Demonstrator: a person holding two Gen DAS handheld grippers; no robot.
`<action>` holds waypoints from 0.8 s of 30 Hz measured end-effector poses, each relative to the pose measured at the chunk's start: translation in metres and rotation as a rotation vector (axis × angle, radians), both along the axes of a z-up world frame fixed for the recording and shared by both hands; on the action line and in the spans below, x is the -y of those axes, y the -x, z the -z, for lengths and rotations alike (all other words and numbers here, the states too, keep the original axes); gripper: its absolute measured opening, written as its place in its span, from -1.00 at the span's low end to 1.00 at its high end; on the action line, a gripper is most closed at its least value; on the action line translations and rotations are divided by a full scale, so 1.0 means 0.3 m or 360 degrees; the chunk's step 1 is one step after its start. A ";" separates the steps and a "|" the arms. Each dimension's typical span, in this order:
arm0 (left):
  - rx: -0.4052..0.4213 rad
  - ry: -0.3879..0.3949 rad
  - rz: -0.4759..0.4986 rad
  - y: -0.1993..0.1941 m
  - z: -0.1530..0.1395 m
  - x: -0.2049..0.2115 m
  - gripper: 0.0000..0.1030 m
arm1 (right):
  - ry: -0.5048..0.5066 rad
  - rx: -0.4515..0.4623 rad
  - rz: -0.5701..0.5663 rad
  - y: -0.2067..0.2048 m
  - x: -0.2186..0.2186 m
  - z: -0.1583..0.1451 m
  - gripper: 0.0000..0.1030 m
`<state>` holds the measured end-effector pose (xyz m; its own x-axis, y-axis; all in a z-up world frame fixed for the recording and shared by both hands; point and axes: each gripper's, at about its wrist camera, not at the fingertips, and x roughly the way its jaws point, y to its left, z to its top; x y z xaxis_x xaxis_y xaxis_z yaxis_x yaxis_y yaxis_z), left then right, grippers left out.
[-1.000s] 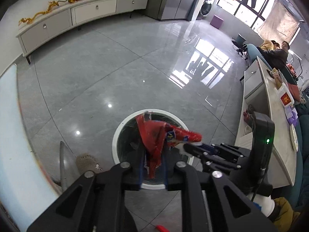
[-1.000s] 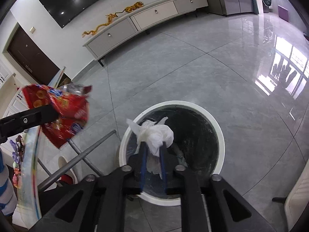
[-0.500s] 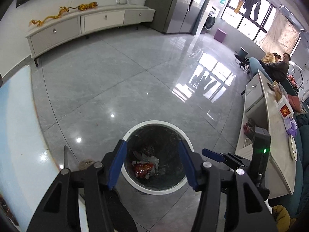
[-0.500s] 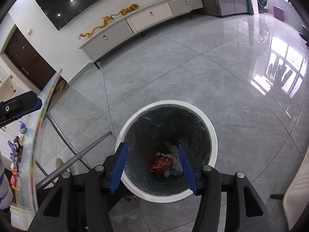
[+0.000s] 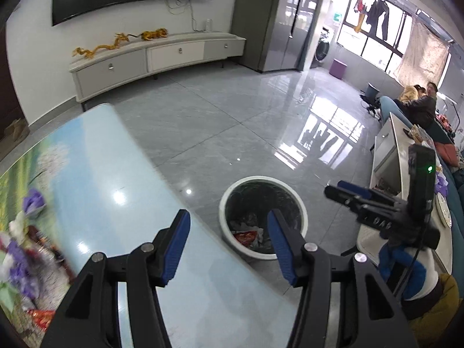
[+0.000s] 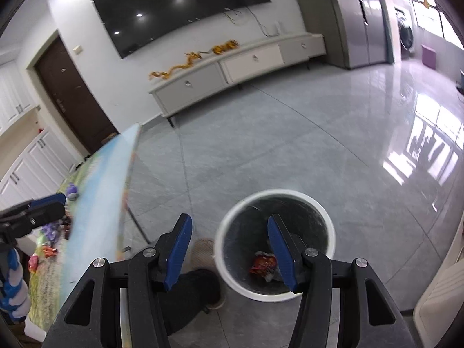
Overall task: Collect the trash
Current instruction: 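Grasp the white tissue with the left gripper while the right gripper grasps the brown snack bag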
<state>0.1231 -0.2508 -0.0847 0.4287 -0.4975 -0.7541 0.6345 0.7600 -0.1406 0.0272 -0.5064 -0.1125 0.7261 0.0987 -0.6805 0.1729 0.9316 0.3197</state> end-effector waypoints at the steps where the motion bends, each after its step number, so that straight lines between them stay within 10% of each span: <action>1: 0.0005 0.0014 -0.0023 0.003 -0.006 -0.046 0.03 | 0.0006 0.0026 -0.0026 -0.001 -0.031 -0.027 0.03; 14: 0.0070 0.0148 -0.0644 0.025 -0.004 -0.822 0.05 | 0.0075 0.0127 -0.0496 -0.137 -0.465 -0.205 0.01; 24: 0.0004 0.0133 -0.0769 -0.090 0.080 -1.070 -0.16 | 0.0069 0.0023 -0.0951 -0.289 -0.835 -0.113 -0.05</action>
